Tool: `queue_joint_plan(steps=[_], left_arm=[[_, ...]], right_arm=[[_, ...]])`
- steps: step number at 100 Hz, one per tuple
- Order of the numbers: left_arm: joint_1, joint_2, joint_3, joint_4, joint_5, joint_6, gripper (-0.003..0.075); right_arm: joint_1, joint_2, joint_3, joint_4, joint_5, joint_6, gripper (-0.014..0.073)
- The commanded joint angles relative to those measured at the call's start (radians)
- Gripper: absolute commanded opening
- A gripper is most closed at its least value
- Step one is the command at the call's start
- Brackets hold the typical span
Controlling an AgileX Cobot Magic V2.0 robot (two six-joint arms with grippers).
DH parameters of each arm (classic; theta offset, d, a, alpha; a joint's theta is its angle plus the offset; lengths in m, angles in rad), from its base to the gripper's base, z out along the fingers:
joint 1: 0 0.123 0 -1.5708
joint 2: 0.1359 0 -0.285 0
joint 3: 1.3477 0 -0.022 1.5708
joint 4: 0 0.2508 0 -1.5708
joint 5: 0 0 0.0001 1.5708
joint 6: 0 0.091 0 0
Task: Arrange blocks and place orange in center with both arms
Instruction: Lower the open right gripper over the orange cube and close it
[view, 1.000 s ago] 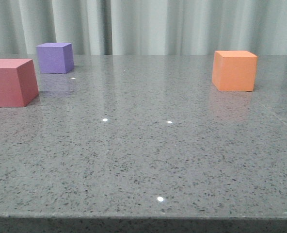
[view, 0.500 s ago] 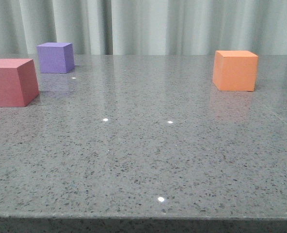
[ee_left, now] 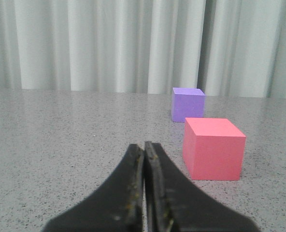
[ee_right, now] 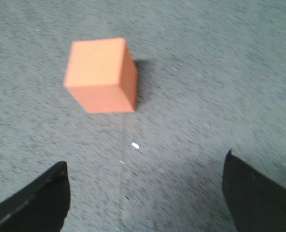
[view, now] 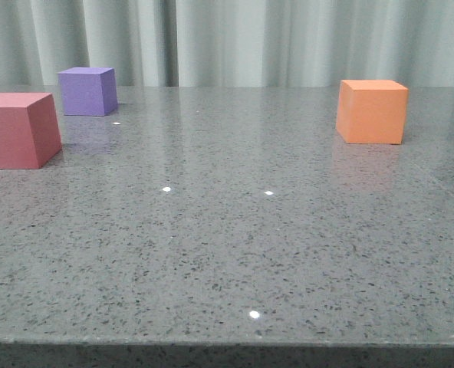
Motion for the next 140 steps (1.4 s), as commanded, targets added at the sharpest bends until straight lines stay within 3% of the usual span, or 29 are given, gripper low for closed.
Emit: queue_joint_plan(steps=[1, 54, 105, 112, 129, 140], left_arm=[[0.003, -0.036, 0.044, -0.010, -0.077, -0.005, -0.0020], [0.003, -0.036, 0.044, -0.010, -0.077, -0.005, -0.0020], [0.003, -0.036, 0.044, -0.010, -0.077, -0.005, -0.0020], [0.003, -0.036, 0.044, -0.010, -0.077, -0.005, -0.0020], [0.003, -0.036, 0.044, -0.010, -0.077, -0.005, -0.0020], [0.003, -0.036, 0.044, -0.010, -0.077, -0.005, -0.0020]], right_arm=[[0.036, 0.046, -0.091, 0.010, -0.061, -0.004, 0.0633], [0.103, 0.501, -0.493, 0.010, 0.012, -0.004, 0.0633], [0.103, 0.649, -0.522, 0.010, 0.036, -0.004, 0.0631], [0.103, 0.653, -0.522, 0.010, 0.037, -0.004, 0.0589], [0.103, 0.653, -0.522, 0.010, 0.020, -0.004, 0.0368], [0.103, 0.653, -0.522, 0.010, 0.030, -0.004, 0.0313]])
